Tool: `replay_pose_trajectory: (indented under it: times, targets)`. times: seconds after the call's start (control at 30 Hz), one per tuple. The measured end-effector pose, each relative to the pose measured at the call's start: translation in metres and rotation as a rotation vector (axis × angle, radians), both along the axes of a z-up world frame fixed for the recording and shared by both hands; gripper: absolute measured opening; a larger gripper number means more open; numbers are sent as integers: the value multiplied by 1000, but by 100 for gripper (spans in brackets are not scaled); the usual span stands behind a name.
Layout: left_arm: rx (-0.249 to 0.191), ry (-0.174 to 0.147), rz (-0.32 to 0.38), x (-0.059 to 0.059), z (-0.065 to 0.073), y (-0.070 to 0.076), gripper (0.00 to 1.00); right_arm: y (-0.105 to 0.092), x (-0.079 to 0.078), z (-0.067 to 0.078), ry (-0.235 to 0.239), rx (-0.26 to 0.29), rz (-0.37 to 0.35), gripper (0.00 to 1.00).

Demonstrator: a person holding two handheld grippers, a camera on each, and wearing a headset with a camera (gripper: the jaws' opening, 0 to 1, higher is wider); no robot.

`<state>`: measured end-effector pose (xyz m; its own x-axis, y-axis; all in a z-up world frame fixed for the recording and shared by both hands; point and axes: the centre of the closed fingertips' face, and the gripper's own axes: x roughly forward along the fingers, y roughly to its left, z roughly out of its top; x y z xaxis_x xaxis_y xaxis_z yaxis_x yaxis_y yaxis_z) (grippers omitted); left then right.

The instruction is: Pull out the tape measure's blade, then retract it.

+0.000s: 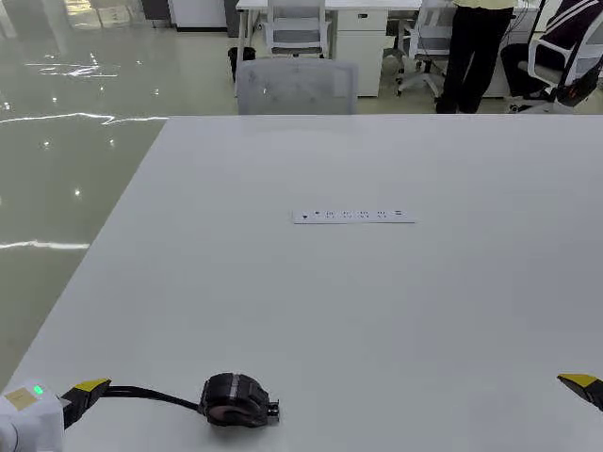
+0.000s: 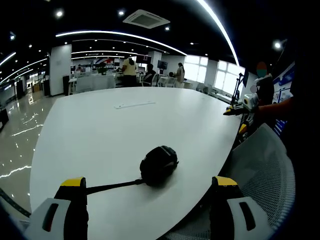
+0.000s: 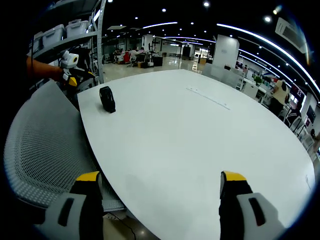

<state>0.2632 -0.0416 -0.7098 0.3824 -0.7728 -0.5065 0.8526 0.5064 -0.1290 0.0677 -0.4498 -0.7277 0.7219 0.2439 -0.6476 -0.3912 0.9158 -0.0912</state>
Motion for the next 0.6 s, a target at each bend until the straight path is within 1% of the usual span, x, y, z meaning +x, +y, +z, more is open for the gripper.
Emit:
replay_pose_trajectory:
  times: [0.1, 0.17, 0.27, 0.33, 0.37, 0.4, 0.47, 0.6]
  targets:
    - [-15, 2, 12, 2, 3, -1, 100, -1, 0, 0, 0, 2, -4, 99]
    - [-15, -1, 15, 3, 4, -1, 100, 0, 0, 0, 4, 16, -14, 100]
    - [-16, 3, 16, 4, 5, -2, 100, 1, 2, 1, 0, 7, -11, 100]
    - [-13, 2, 11, 5, 5, -3, 100, 1, 2, 2, 0, 21, -17, 100]
    - [-11, 3, 9, 3, 5, -3, 100, 2, 2, 2, -3, 26, -16, 100]
    - [-21, 6, 7, 2, 6, -5, 100, 3, 2, 3, -4, 23, -16, 100]
    - [-38, 1, 6, 1, 10, -7, 100, 3, 2, 3, -1, 17, -14, 100]
    - [-29, 2, 5, -1, 10, -7, 100, 4, 1, 3, 1, 24, -19, 100]
